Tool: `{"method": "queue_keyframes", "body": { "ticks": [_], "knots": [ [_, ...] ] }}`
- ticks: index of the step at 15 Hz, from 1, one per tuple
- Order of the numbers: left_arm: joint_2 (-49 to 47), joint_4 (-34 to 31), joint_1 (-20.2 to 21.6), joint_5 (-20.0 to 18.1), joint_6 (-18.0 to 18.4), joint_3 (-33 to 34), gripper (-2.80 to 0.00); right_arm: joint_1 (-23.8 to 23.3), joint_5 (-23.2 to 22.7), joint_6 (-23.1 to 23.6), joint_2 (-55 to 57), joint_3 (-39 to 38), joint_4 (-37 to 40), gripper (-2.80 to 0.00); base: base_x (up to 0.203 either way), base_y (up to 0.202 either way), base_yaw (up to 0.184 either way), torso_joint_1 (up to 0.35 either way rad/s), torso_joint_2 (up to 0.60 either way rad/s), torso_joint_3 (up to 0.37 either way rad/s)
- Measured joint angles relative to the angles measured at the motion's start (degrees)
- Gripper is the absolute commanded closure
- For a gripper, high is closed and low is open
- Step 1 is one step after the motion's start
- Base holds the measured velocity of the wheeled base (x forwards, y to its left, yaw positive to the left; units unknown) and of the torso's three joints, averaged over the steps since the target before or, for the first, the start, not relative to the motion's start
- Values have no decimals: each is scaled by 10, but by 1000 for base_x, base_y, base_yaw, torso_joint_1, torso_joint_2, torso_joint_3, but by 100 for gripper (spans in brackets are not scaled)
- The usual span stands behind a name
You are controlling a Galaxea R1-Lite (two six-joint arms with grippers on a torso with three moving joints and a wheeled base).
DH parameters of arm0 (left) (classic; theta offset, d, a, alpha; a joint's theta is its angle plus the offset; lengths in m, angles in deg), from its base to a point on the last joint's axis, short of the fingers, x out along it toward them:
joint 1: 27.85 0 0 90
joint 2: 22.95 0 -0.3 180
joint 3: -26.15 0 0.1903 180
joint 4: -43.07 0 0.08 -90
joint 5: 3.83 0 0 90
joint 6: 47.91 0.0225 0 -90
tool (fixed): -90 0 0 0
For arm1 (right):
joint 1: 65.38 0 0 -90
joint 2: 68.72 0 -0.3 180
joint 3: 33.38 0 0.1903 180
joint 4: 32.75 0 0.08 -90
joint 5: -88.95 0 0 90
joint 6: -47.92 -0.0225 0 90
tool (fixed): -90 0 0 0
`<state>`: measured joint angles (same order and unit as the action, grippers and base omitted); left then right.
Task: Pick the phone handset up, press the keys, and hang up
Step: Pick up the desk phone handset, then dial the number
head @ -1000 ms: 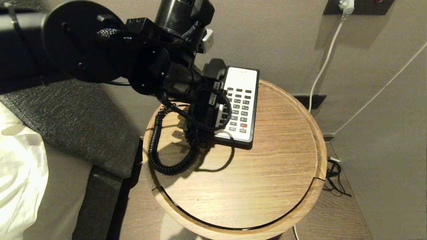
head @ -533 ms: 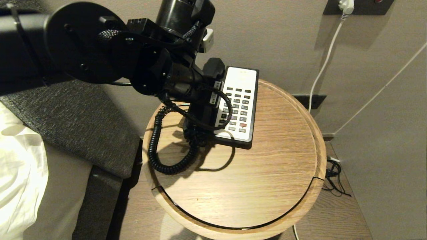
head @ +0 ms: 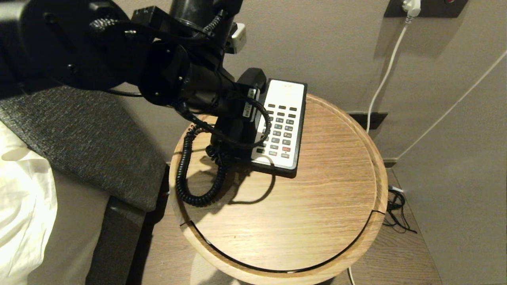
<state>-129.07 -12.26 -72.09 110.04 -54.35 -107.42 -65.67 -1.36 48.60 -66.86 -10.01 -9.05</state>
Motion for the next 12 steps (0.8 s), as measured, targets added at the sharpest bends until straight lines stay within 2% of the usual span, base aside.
{"method": "queue_keyframes", "body": {
  "ticks": [7, 9, 12],
  "knots": [
    [60, -6, -7, 1, -15, 1, 0, -1, 0, 0, 0, 0, 0, 0, 0, 0, 0, 0, 0, 0],
    [86, -6, -16, 0, -40, 1, 0, 0, 0, 0, 0, 0, 0, 0, 0, 0, 0, 0, 0, 0],
    [133, -22, -36, -1, -109, 4, 0, 0, 0, 0, 0, 0, 0, 0, 0, 0, 0, 0, 0, 0]
  ]
}}
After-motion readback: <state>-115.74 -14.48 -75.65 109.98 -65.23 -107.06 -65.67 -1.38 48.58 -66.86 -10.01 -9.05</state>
